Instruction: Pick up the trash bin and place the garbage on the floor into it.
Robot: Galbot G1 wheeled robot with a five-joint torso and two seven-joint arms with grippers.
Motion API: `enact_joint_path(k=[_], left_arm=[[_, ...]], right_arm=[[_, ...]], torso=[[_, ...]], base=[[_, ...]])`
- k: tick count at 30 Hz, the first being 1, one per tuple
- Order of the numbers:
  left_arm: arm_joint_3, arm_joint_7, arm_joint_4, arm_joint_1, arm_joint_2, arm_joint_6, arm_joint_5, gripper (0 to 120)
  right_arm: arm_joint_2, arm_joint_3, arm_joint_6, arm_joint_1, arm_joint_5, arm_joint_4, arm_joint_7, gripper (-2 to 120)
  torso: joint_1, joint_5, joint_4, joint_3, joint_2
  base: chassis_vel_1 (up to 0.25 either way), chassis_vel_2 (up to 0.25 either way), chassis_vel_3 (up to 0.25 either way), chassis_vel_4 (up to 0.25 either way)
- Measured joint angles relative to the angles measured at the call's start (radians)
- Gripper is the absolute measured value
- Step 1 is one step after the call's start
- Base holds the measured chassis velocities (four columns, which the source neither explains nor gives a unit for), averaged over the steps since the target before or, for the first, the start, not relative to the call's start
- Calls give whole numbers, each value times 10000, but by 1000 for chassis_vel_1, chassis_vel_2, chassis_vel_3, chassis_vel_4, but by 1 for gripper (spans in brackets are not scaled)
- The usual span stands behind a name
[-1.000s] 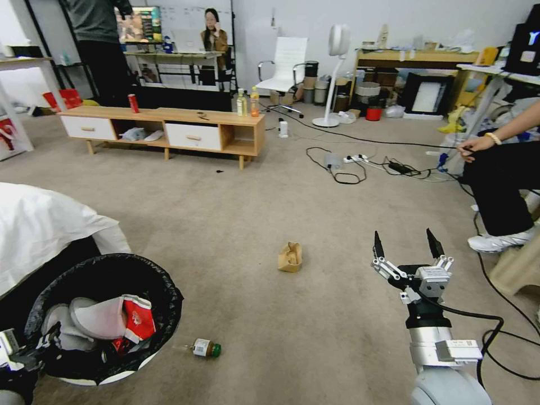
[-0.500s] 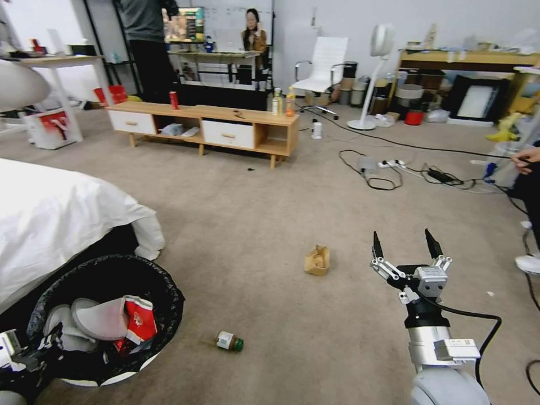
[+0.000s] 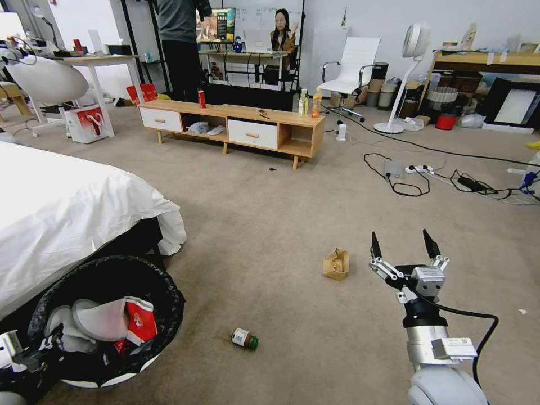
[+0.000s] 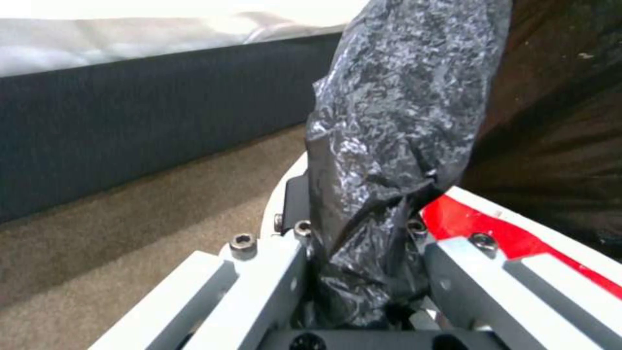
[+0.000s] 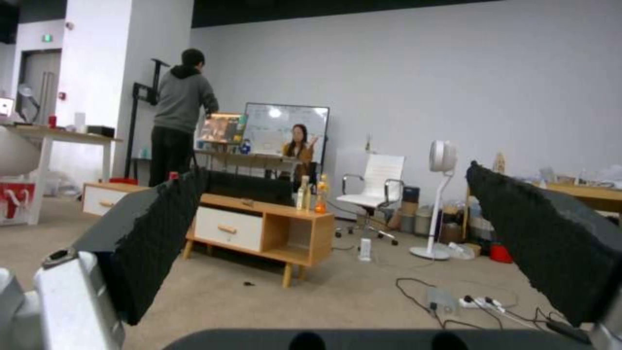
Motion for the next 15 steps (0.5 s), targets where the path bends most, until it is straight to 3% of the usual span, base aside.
enact_joint_path(k=[15], left_arm=[[23,33,108,-59,-8,-17,62,5]], right_arm=[[27,-51,24,160,9,-194,1,100]], torso=[[0,0,4,0,0]], base=[[3,2,4,2]])
